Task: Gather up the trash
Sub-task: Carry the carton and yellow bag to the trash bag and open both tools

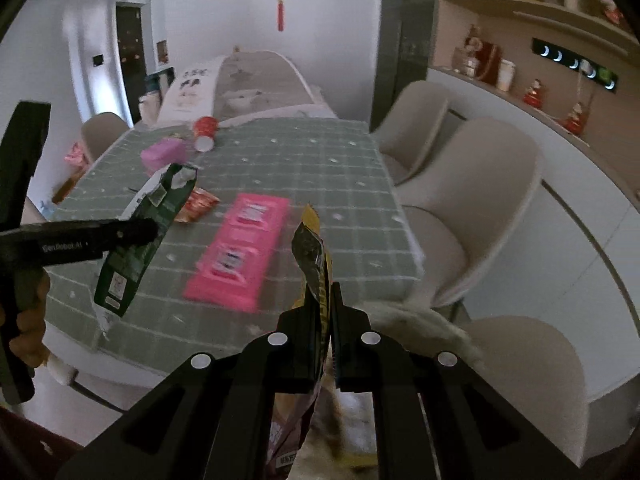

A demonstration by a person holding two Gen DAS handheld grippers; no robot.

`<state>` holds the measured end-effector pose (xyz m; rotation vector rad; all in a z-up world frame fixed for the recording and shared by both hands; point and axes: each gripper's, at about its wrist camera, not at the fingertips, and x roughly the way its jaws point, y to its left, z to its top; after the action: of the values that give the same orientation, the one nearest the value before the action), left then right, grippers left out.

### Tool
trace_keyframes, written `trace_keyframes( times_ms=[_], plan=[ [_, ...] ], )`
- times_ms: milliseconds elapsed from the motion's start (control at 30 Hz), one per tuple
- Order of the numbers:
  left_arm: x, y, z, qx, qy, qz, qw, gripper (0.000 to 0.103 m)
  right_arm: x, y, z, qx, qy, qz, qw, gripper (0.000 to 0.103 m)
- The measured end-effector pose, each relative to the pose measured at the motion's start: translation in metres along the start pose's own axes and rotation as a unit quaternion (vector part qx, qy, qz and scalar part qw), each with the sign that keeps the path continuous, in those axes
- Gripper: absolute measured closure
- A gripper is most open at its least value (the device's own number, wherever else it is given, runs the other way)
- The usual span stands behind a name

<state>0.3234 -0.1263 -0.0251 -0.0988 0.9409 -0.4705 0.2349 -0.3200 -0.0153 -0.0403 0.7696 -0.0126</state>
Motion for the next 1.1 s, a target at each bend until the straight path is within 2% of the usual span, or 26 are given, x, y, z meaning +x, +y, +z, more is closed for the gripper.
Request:
trace_keyframes(
  times_ms=[133,367,600,767,1100],
  plan=[
    [0.015,-0.043,-0.007,0.011,0.02,-0.021,0.9995,0.053,-0.009,-0.038,-0.015,0.005,-0.002,-0.023,1.0,0.095],
    [0.043,-0.107,-0.019,0.054,0.049,-0.042,0.9965,0.053,-0.025,-0.09,-0.04,0.056,-0.009,-0.053,0.997,0.095],
    [0.073,-0.151,-0.028,0.083,0.071,-0.054,0.9925,0.052,-0.028,-0.115,-0.063,0.089,-0.003,-0.059,0.994,0.095],
    [0.084,-0.159,-0.033,0.096,0.089,-0.057,0.9897,0.05,-0.028,-0.122,-0.07,0.108,-0.007,-0.054,0.993,0.095],
    [0.069,-0.142,-0.026,0.077,0.071,-0.062,0.9927,0.045,-0.021,-0.116,-0.064,0.104,-0.009,-0.037,0.994,0.095]
  ],
)
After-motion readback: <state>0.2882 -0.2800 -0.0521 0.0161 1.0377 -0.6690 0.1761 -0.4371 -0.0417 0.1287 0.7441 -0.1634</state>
